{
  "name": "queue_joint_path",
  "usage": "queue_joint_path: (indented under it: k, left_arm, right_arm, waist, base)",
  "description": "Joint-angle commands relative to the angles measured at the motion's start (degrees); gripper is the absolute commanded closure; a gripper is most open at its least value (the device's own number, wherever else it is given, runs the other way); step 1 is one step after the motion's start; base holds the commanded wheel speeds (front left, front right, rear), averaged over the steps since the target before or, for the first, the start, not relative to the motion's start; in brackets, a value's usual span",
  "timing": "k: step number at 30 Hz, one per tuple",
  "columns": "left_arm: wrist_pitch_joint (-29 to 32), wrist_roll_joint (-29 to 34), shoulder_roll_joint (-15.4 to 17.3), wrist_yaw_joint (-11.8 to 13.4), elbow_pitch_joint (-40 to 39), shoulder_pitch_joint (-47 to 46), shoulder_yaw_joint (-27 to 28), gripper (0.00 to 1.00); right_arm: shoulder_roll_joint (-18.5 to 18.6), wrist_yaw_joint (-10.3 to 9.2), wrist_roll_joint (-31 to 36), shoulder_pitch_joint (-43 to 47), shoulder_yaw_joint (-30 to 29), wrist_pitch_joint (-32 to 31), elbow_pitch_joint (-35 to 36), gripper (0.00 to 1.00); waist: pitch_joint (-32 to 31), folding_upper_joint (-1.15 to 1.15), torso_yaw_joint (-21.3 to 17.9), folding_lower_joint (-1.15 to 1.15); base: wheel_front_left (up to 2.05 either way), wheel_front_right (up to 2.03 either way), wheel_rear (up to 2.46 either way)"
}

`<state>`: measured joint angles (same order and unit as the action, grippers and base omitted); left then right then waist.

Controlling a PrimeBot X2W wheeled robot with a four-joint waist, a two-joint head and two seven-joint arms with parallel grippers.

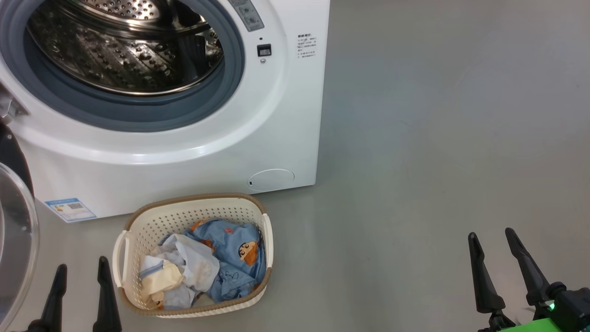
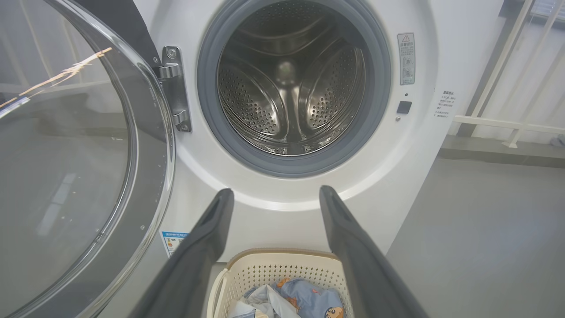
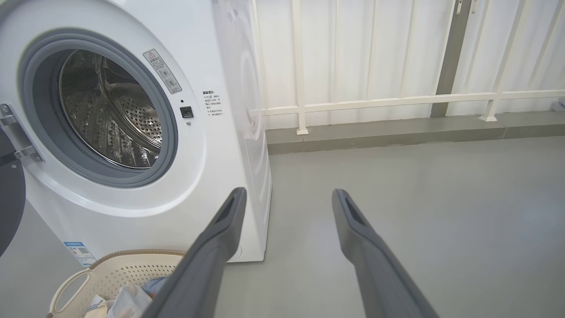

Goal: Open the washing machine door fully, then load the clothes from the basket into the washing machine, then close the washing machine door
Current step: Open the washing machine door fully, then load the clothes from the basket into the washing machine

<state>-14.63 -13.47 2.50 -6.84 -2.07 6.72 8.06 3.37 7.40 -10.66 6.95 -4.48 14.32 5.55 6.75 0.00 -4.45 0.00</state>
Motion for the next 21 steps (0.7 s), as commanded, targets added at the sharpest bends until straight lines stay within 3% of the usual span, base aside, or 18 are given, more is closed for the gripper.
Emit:
queue_joint_path:
  k: [1,21]
  left_arm:
    - [-0.37,0.34,0.41,0.00,-1.23,-0.37,2.14,0.00]
    - [-0.37,-1.88,0.38,0.78,0.03,1.00,1.46,0.00]
  right_arm:
    - [0.29,0.09,-0.20,-1.10,1.31,0.68,1.42,0.00]
    - [1.17,0.09,-0.11,-0.35,1.54,0.68,-0.16,0.00]
  waist:
    - [-0.05,0.00,0.07,0.00]
    - [-2.34,0.00,3.89,0.00]
  base:
    - [0.00,0.00,0.00]
    - [0.00,0.00,0.00]
